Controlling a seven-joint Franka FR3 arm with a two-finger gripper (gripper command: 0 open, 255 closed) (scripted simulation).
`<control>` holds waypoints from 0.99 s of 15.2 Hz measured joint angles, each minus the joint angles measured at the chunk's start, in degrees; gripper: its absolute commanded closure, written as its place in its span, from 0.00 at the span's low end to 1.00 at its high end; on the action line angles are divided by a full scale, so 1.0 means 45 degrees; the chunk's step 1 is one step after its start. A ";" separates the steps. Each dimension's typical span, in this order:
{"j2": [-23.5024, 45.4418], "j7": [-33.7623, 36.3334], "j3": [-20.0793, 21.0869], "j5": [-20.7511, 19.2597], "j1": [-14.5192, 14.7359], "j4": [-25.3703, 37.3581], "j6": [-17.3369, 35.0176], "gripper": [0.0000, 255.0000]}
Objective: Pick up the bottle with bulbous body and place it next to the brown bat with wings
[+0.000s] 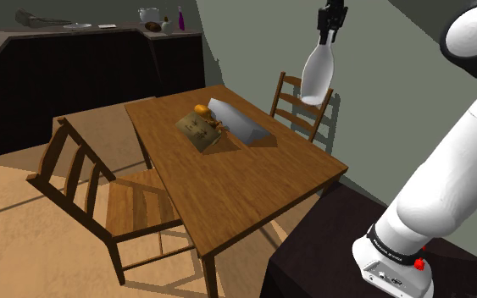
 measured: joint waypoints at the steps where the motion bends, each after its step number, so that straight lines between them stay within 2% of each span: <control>1: -0.0046 0.0275 0.0138 0.0006 0.0126 -0.0295 0.0244 1.00; 5: 0.0294 0.1347 0.0660 0.0181 0.0622 -0.0659 0.0914 1.00; 15: 0.2232 0.3488 0.1640 0.0723 0.1679 -0.0128 0.2250 1.00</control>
